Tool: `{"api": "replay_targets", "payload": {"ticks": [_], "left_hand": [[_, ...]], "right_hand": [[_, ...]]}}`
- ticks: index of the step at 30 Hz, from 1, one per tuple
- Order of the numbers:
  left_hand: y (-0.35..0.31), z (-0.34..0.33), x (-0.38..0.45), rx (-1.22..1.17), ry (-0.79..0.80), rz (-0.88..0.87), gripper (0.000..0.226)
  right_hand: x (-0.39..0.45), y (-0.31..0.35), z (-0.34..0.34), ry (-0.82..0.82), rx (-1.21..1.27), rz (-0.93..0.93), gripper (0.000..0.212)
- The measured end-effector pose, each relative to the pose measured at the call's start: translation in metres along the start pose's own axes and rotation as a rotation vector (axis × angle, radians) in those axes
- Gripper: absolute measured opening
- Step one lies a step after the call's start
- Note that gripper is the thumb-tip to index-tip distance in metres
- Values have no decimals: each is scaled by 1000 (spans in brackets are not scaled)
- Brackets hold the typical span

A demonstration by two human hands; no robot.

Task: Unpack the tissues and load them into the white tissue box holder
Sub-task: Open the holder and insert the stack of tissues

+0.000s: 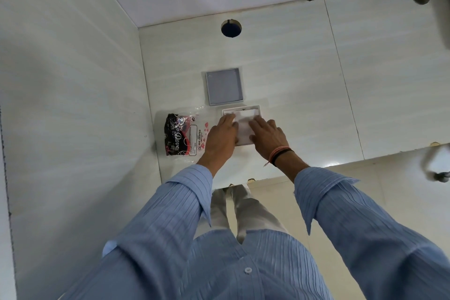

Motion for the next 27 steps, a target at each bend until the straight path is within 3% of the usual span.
{"api": "replay_targets", "payload": {"ticks": [8,18,22,27], "left_hand": [[8,8,6,-15,-12,8,29],[10,6,-2,71,-6,-26,24],[11,8,-3,38,-25,-50,25],[18,1,-7,22,-19,-46,24]], "right_hand": [[1,-4,4,17,132,17,41],[-5,10,2,31,77,13,27],[-7,12,1,-10,53,21,49],[0,13,-6,75,30,35,65]]}}
Point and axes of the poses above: each hand's wrist, its own x-axis towards the middle knuckle, its own z-axis out of the back of the hand, y = z × x, the point moved 5 cm from there along x, towards the middle knuckle, and after that the axes turned 10 degrees about -x, right-handed, at the moved point
